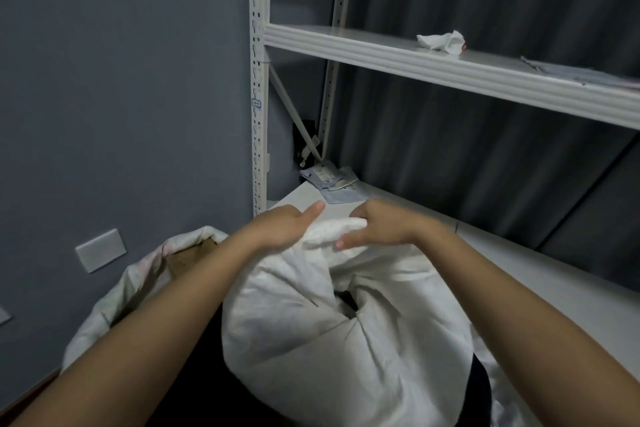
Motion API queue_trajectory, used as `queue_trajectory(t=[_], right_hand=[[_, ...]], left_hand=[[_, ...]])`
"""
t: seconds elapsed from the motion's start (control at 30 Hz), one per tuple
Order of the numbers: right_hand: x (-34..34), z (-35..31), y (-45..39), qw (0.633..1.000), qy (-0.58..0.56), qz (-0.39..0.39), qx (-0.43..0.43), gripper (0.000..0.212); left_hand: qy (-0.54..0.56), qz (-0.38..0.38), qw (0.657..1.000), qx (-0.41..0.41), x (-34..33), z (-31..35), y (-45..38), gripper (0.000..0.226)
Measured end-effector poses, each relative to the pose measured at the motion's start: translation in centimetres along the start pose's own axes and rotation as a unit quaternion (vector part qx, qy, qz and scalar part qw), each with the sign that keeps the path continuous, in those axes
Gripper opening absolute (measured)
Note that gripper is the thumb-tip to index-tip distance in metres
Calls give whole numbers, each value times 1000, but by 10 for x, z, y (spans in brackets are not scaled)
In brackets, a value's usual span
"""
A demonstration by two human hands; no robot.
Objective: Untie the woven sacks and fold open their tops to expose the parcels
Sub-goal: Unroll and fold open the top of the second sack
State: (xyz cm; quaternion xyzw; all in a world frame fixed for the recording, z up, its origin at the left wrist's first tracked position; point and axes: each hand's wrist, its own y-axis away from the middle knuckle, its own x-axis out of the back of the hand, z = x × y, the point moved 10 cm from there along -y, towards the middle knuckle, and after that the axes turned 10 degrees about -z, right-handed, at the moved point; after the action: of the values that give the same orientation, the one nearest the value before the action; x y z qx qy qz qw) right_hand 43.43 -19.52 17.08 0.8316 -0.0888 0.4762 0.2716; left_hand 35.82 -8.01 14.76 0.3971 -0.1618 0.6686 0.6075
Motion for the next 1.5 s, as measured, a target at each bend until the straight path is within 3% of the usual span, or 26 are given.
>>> queue_trajectory(t=[0.03, 0.13, 0.23, 0.33, 0.43, 0.5, 0.57, 0.6, 0.67, 0.8, 0.83, 0.93, 1.0, 1.03, 1.13, 1.17, 1.2, 1.27, 1.3, 1.37, 1.43, 1.5], right_hand=[[-5, -3, 0, 999, -38, 0, 15, 40], [-23, -15, 0, 981, -175, -48, 70, 38], [-6, 2, 5, 997, -66, -38, 30, 39], [0, 17, 10, 999, -38, 21, -18, 51], [-20, 9, 7, 969, -245, -4, 45, 56], [-15, 12, 10, 949, -311, 9, 60, 61], [-5, 24, 13, 977, -203, 47, 36, 54], [-5, 27, 15, 987, -145, 64, 18, 52], [-11, 25, 16, 987, -140, 81, 4, 47], [-32, 22, 10, 926, -374, 44, 9, 46], [-23, 20, 13, 932, -356, 67, 24, 48], [-10, 15, 24, 981, -160, 105, 33, 50], [-13, 12, 29, 984, -130, 114, 38, 50], [-20, 14, 28, 972, -207, 104, 47, 47], [-37, 16, 29, 872, -483, 51, 64, 37], [-31, 17, 33, 877, -472, 61, 69, 33], [-24, 19, 37, 909, -405, 77, 69, 30], [-14, 23, 41, 984, -140, 108, 26, 33], [-11, 27, 42, 990, -58, 127, -3, 39], [-10, 29, 42, 984, -104, 146, -3, 43], [-16, 25, 43, 951, -284, 118, 29, 34], [-14, 24, 48, 942, -319, 100, 39, 29]], left_hand=[[-33, -9, 999, -26, -5, 10, 0, 81], [-27, -18, 994, -107, -16, 34, 3, 58], [42, -23, 997, -65, -2, 13, 1, 54], [-16, -17, 999, -41, 6, 9, 1, 71], [-31, 3, 994, -101, -5, 41, 3, 60], [37, -12, 995, -92, -6, 33, -1, 63], [93, -35, 995, -29, -1, 6, -5, 72], [86, -30, 996, -3, 4, -6, -7, 76], [19, -16, 1000, 0, 6, -8, -9, 73], [-79, 1, 991, -108, -13, 42, 1, 51], [-80, 12, 991, -110, -8, 46, 4, 50], [-24, 50, 995, -78, 22, 31, 6, 57], [-65, 54, 993, -76, 24, 30, 8, 57], [-107, 45, 989, -93, 17, 36, 7, 54], [-192, 24, 970, -148, -5, 61, 9, 39], [-174, 22, 974, -146, -1, 60, 9, 36], [-146, 21, 980, -133, 7, 54, 6, 37], [-116, 17, 989, -94, 18, 35, 0, 45], [-139, 12, 987, -74, 18, 29, -1, 48], [-195, 3, 978, -75, 8, 37, -2, 51], [-168, -3, 975, -143, -5, 65, 2, 46], [-123, 1, 978, -169, 0, 78, 4, 38]])
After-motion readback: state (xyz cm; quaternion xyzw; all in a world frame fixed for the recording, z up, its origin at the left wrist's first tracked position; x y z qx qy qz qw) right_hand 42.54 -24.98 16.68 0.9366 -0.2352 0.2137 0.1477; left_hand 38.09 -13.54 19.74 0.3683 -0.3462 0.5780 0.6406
